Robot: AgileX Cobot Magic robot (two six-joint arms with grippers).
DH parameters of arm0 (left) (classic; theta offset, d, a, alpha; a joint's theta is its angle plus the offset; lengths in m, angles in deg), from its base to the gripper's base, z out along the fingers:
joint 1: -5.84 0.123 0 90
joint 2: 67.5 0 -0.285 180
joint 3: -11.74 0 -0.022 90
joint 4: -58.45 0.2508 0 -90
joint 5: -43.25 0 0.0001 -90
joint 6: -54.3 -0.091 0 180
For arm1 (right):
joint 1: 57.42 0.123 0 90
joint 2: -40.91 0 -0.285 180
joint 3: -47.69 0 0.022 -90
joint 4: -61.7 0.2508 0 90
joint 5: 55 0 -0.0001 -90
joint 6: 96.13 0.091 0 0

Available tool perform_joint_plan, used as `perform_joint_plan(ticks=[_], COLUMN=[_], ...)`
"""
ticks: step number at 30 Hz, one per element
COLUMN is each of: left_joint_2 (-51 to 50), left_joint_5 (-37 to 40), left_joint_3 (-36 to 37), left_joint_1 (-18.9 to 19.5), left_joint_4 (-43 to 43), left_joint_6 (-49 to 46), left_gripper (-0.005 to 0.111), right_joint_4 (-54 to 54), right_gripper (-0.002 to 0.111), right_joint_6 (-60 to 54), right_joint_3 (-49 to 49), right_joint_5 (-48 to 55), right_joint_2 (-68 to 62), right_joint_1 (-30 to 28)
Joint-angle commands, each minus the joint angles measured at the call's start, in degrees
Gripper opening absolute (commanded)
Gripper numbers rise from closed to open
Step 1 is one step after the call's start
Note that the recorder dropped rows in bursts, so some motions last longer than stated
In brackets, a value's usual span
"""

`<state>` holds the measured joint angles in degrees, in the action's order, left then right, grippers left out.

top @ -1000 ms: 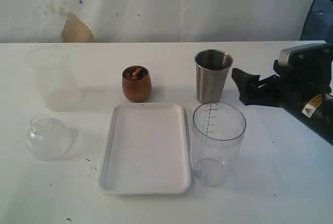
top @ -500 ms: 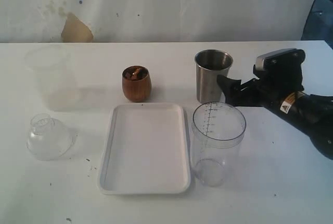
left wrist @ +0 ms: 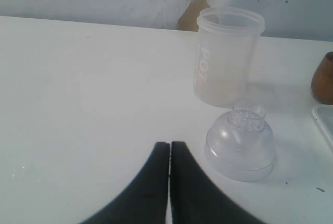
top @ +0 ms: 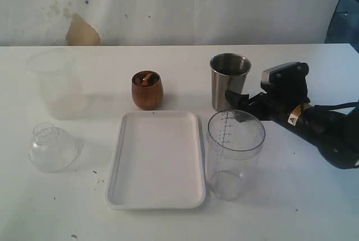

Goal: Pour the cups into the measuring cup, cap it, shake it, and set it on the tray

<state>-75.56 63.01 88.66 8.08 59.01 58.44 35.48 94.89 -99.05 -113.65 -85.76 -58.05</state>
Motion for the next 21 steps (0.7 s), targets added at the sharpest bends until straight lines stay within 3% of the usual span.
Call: perform_joint_plan(ticks=[1,11,16,21], left_joint_2=[0.27,0.27,0.27,0.27], left_joint_5=[-0.46,-0.46,-0.46,-0.46], left_joint_3=[0.30,0.30,0.30,0.30], left_joint_1=[-0.25,-0.25,-0.25,-0.25], left_joint_4=[-0.06,-0.06,-0.06,-0.06], left_joint_6=[-0.16,-0.16,-0.16,-0.16], left_gripper=[0.001,0.001,0.001,0.001], right_joint_4=[-1.70,-1.91,-4.67,-4.87], right_gripper=[0.089,0.089,0.089,0.072], right_joint_6=[-0.41,-0.16,6.10,6.08], right_joint_3=[0.18,0.18,0.56,1.72], right_joint_5=[-0.77,5.76,8.26,13.74], right_joint_2=[0.82,5.69,9.58,16.60], right_joint_1=[-0.40,-0.40,-0.40,-0.40])
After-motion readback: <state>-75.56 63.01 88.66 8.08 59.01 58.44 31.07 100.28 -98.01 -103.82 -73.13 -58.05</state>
